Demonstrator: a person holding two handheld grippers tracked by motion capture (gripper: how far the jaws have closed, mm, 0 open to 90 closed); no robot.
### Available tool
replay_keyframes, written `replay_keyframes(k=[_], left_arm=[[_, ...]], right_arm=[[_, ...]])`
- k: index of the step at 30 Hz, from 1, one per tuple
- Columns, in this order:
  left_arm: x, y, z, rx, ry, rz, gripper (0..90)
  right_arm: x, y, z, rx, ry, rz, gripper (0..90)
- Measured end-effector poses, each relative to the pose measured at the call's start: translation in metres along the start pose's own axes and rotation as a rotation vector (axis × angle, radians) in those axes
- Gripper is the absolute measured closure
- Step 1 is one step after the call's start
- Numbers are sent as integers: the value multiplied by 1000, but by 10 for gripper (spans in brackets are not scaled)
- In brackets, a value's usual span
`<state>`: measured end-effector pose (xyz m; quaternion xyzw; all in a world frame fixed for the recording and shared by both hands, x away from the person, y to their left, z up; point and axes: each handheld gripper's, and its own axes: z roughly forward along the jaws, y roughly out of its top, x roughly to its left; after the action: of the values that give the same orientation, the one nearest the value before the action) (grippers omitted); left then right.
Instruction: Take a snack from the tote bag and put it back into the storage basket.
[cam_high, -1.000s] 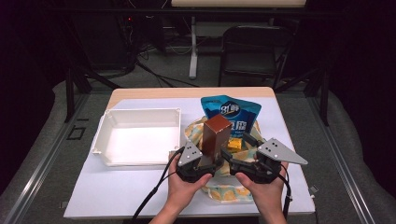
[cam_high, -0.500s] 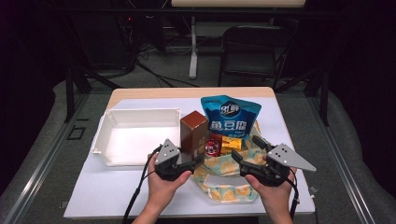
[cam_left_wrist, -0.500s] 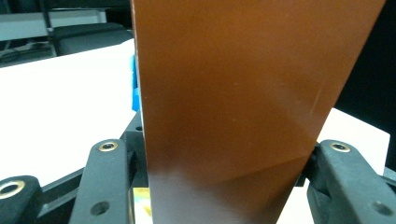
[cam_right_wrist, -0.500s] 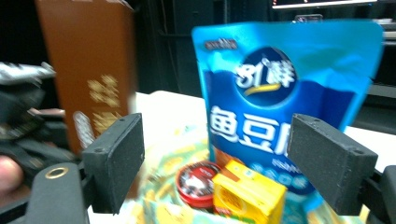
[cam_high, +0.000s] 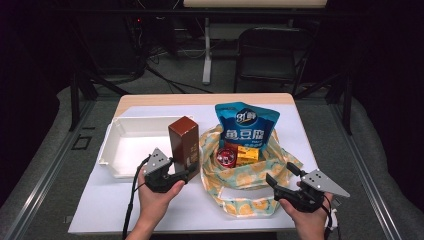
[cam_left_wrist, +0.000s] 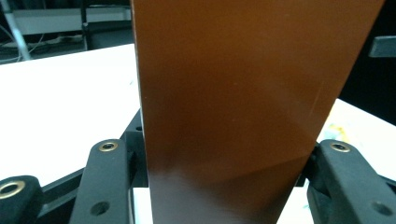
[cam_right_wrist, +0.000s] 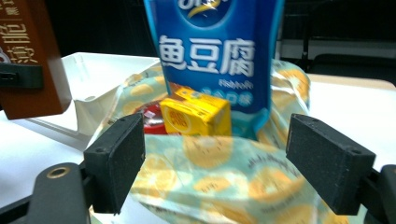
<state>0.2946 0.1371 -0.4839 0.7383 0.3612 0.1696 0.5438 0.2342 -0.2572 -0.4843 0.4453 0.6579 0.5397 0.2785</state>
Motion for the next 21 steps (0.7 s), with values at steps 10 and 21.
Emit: replay_keyframes(k=[10, 21], left_arm=[[20, -5, -11, 11, 43, -33, 447], [45, -9, -26, 46, 107, -44, 448]], right_arm=[[-9, -6, -5, -4, -22, 2, 197], [-12, -9, -3, 6, -12, -7, 189]])
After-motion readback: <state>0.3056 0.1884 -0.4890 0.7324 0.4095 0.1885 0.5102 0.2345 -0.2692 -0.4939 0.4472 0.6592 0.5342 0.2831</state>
